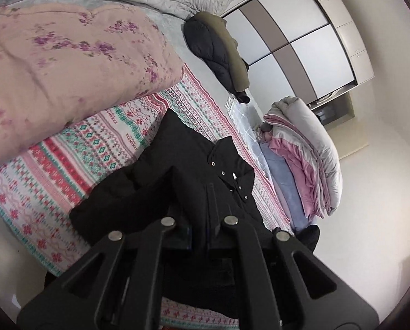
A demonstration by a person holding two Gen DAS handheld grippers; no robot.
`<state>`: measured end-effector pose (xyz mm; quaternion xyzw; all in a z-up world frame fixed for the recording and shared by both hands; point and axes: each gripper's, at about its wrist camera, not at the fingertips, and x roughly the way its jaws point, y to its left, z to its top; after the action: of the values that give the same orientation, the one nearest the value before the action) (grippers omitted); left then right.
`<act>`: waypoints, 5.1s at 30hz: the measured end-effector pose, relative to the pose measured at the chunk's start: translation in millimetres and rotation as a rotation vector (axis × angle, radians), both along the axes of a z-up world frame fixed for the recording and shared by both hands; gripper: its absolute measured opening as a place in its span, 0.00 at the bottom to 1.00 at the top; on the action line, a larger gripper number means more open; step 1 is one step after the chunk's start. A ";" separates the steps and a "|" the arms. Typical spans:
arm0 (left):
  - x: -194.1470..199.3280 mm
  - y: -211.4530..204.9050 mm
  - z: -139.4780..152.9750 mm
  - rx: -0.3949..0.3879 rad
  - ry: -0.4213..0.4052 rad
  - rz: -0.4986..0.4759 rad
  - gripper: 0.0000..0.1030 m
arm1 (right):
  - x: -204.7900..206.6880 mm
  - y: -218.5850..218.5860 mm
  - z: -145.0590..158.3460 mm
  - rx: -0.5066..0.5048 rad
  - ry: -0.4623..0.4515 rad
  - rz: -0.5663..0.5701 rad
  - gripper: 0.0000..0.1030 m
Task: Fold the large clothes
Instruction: 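Carry the hem over toward the collar with both grippers and lower it, then open both grippers and release the hem onto the folded coat, then press the folded black coat flat with both open grippers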
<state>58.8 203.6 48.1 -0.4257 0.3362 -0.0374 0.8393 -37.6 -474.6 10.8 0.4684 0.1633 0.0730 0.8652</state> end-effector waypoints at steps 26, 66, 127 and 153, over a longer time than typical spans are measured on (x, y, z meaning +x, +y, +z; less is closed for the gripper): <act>398.5 -45.6 -90.3 0.187 0.397 0.100 0.08 | 446.5 -12.4 -42.7 -0.102 0.401 -0.013 0.06; 231.5 -199.8 -114.7 0.435 0.303 -0.277 0.75 | 341.0 221.8 -109.5 -0.646 0.621 0.378 0.89; 372.9 -292.4 -82.2 0.738 0.346 -0.345 0.78 | 212.1 85.2 -140.6 -0.144 0.570 0.115 1.00; 157.9 -254.2 -68.8 0.571 0.224 -0.407 0.84 | 208.1 71.0 -151.4 0.040 0.461 0.069 1.00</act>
<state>216.7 -50.6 -20.7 -0.1000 0.5007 -0.0614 0.8577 170.5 -403.7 -140.6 0.4838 0.3709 -0.0031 0.7927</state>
